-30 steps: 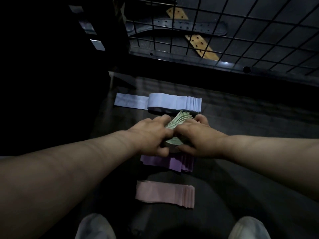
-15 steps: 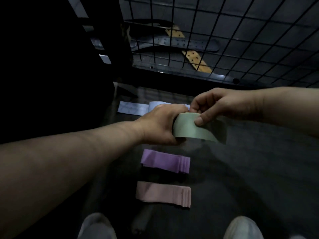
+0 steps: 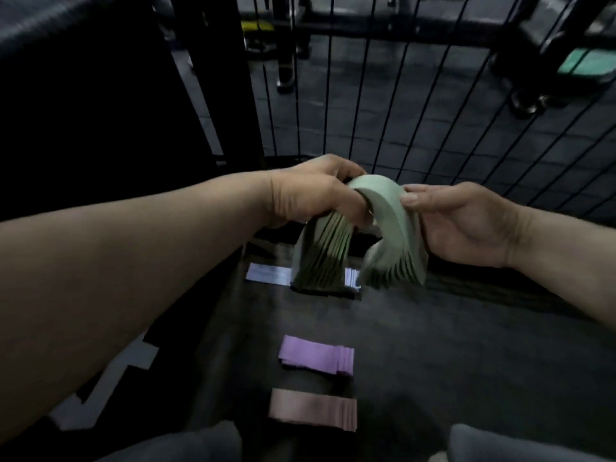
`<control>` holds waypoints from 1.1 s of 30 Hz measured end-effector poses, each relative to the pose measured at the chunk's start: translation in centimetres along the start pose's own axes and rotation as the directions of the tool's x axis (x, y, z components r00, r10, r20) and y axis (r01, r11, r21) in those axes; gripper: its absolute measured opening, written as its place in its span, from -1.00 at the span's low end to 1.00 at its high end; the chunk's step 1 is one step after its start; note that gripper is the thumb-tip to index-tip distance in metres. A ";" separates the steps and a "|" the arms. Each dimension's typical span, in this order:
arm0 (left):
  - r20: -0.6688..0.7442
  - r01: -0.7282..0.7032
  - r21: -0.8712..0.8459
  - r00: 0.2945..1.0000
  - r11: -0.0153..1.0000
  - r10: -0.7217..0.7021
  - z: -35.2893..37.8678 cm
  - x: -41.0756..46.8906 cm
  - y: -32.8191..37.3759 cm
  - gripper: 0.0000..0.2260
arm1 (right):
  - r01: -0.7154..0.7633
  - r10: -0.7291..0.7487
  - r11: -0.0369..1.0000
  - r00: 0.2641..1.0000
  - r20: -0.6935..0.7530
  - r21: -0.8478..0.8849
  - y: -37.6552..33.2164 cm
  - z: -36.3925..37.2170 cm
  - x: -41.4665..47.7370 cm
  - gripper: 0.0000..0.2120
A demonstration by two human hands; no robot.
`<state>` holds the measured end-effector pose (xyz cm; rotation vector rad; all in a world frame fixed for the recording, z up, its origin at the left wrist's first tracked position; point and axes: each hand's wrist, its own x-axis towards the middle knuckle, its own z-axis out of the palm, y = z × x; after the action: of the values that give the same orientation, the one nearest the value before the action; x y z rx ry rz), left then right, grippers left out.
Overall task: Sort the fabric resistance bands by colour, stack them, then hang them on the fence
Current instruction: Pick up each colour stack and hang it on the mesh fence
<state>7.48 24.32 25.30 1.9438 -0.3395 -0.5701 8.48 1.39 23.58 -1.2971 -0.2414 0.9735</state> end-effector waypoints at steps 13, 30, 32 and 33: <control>-0.062 -0.084 0.275 0.993 0.958 0.105 -0.4 -13.3 20.5 -0.60 | 0.190 -0.466 0.524 0.880 -0.093 -0.830 -13.6 15.3 -13.7 -0.35; -0.064 -0.192 0.290 0.974 0.938 0.219 1.4 -25.5 32.6 -0.36 | 0.209 -0.646 0.290 0.763 -0.030 -0.934 -19.1 26.0 -26.6 -0.56; -0.039 -0.183 0.360 0.977 0.915 0.211 1.3 -26.4 33.4 -0.49 | 0.208 -0.648 0.270 0.762 -0.018 -0.940 -19.7 26.6 -27.2 -0.54; -0.033 -0.177 0.370 0.979 0.912 0.203 1.3 -26.6 33.6 -0.56 | 0.205 -0.644 0.274 0.765 -0.021 -0.939 -19.9 26.8 -27.4 -0.54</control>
<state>-15.15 21.72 61.57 2.2488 -0.6195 -0.3236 -16.08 1.28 59.12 -2.2473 -0.8645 -0.0748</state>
